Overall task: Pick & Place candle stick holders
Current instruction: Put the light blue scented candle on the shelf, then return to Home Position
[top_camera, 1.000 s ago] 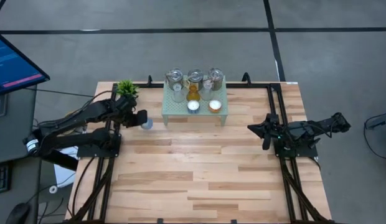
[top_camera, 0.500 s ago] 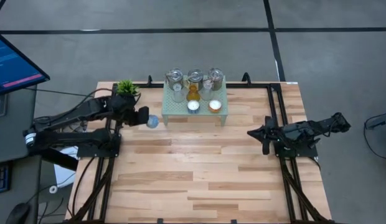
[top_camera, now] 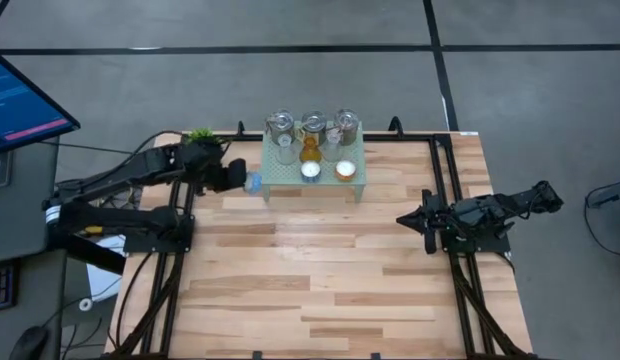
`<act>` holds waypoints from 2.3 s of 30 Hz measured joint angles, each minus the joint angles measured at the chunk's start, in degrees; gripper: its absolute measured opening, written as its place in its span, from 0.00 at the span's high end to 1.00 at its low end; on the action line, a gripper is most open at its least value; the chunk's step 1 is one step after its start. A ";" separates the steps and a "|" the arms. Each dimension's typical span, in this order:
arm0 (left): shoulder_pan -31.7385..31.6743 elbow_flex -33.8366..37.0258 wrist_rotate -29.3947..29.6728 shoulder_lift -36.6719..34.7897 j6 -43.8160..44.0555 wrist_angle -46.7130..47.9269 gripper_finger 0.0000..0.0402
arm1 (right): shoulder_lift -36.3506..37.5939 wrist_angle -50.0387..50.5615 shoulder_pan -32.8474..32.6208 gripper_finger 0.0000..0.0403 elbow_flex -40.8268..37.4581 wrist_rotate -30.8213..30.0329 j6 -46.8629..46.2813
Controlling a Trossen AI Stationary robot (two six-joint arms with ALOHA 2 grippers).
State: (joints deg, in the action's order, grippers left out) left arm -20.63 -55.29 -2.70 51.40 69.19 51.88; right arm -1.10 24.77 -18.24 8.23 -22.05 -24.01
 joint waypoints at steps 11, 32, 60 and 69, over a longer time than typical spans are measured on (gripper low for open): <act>-0.05 -7.58 1.53 14.20 -1.18 -0.15 1.00 | 0.00 -0.08 0.02 1.00 -0.04 -0.26 -0.92; -4.25 -13.89 -0.37 25.09 -2.38 0.18 1.00 | -0.01 -0.42 0.04 1.00 -0.07 -0.30 -1.09; -4.51 -13.87 2.91 23.93 -4.91 -2.66 0.88 | 0.00 -0.39 0.00 1.00 -0.07 -0.34 -1.07; -3.91 -13.85 -4.16 18.62 -8.97 -3.14 0.86 | 0.00 -0.41 0.00 1.00 -0.07 -5.68 -2.67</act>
State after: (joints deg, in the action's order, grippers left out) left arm -24.54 -69.14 -6.86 70.01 60.22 48.74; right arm -1.10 24.36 -18.24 8.16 -27.73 -26.68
